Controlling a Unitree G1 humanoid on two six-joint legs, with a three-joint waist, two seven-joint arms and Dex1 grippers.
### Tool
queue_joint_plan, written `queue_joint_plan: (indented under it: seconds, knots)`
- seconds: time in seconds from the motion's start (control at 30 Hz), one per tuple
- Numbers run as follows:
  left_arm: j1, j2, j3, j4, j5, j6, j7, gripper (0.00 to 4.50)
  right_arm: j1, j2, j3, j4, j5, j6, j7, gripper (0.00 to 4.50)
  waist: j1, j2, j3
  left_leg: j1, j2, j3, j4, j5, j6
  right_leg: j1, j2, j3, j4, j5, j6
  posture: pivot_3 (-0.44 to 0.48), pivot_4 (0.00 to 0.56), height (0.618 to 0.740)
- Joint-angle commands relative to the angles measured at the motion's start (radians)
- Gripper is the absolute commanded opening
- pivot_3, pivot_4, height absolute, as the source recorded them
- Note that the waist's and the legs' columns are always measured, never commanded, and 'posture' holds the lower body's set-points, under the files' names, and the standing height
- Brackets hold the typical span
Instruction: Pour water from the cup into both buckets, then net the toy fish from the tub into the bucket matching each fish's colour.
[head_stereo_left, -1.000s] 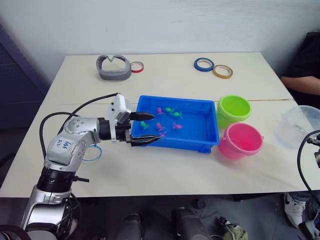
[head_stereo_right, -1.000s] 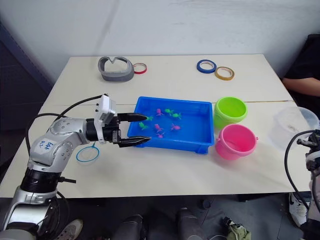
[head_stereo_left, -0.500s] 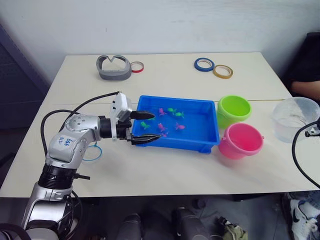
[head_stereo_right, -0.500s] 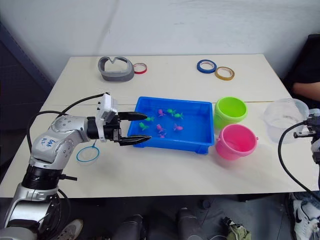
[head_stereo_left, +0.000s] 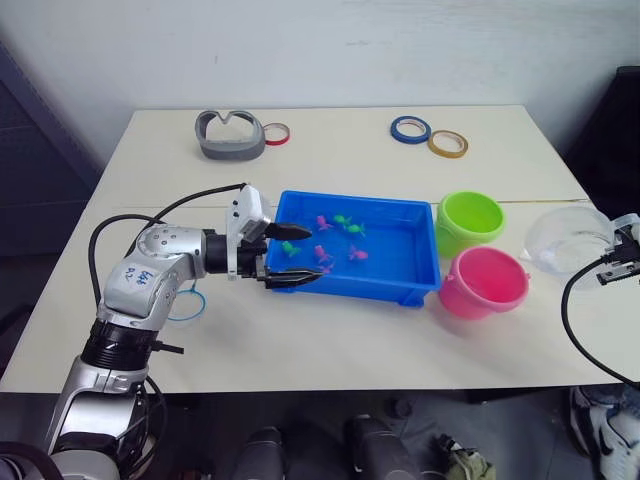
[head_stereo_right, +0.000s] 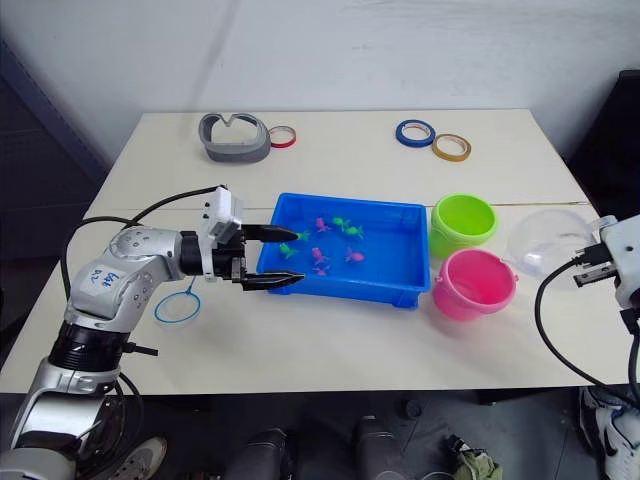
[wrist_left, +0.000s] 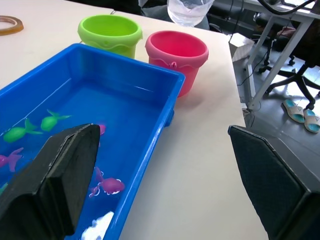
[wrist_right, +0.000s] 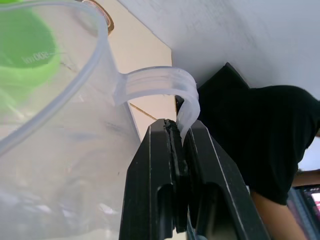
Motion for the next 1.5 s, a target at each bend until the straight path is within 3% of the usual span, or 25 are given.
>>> queue_joint_plan:
  seconds: [0.03,0.57,1.5]
  knots:
    - [-0.028,-0.006,-0.002,-0.003,0.014,-0.017,-0.004,4.5,-0.008,-0.025,-0.007,-0.06,-0.045,-0.031,-0.001,0.04,0.0,0.0,0.0,0.0,0.0,0.0,0.0,0.0,0.0,0.0,0.0,0.0,0.0,0.0,0.0,0.0,0.15,0.74]
    - [-0.028,-0.027,-0.009,-0.006,0.024,-0.016,-0.003,4.5,0.0,-0.034,0.063,-0.048,-0.243,-0.126,-0.005,0.04,0.017,0.0,0.0,-0.002,0.0,0.0,0.007,-0.001,0.001,0.0,0.0,0.0,0.001,0.0,0.0,0.0,0.15,0.74]
    - [-0.009,-0.025,-0.007,-0.02,0.03,-0.028,0.011,4.5,-0.065,-0.051,0.108,0.01,-0.436,-0.229,-0.063,0.04,0.016,0.0,0.0,-0.003,0.0,0.0,0.01,-0.001,0.002,0.0,0.0,0.0,0.003,0.001,0.001,0.0,0.15,0.74]
